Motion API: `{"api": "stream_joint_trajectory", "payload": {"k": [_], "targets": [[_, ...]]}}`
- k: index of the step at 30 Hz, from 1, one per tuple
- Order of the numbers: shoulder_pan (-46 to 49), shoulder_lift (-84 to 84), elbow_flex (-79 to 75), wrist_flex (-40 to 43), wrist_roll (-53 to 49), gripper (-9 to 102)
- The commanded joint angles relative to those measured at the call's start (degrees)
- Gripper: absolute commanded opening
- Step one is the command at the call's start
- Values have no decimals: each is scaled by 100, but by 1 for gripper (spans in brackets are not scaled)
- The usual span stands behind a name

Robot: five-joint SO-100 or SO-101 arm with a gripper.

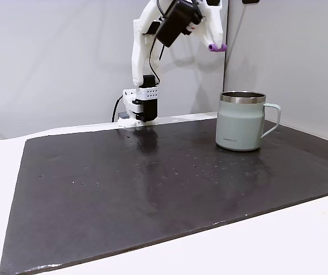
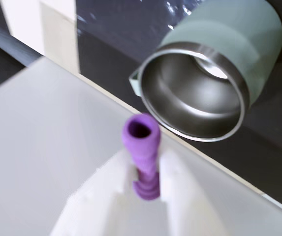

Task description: Grasp a pengrip and put it in the cup.

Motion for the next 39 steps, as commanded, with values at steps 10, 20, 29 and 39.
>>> {"api": "stream_joint_trajectory", "payload": {"k": [10,20,29,39], "targets": [[-993,-914,-765,-26,-334,0],[-1081,-976,-712,0,-360,13],[-1063,-940,-659,35,-387,36],[-940,-853,-642,44,-413,36]]}}
